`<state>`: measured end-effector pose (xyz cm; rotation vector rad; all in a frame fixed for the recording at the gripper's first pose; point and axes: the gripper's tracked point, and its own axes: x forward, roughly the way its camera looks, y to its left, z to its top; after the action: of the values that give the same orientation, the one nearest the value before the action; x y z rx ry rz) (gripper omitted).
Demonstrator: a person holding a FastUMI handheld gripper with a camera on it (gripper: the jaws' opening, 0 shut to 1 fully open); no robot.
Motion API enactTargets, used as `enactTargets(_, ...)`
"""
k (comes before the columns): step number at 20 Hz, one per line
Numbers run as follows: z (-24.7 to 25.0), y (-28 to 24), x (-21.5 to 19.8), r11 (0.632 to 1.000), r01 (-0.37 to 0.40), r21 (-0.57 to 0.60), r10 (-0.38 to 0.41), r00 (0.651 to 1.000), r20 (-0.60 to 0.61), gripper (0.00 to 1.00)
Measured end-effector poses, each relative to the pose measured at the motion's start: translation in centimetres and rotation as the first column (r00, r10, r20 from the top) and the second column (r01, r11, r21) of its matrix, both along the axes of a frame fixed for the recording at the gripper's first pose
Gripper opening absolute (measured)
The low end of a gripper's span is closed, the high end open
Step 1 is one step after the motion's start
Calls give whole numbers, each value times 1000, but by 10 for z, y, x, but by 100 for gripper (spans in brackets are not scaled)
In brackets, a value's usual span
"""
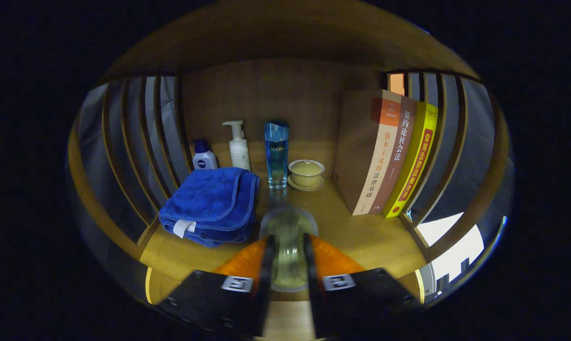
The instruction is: Pull open the drawer, take out the items inside it, and place them on the countertop above the cabinet.
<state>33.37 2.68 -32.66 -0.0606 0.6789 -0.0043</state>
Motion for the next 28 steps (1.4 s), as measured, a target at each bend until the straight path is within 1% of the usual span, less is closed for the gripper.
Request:
enactTargets(3,3,-2,-4,1000,6,18,-6,1000,11,98)
enactTargets(7,13,-2,-8,1000,-4,22,4,1000,29,98)
enactTargets(10,28,9,-18,999,-31,27,30,998,52,98)
enactTargets(12,47,18,-26,998,-56,17,54,994,93,98)
enactTargets(15,85,39,-44,995,-100,-1,98,977,190,98)
enactTargets(17,110,49,-57,992,-127,-26,130,958,256,98)
enactTargets(21,168,57,-88,988,-119,-102,150,909,389,98)
enactTargets(22,181,59,-98,987,-113,-113,151,894,423,98)
enactTargets(25,223,70,-137,986,-110,-125,161,827,539,98)
enactTargets(26,231,69,-152,987,-103,-127,157,807,569,98)
enactTargets(28,238,64,-182,993,-80,-87,117,787,606,98)
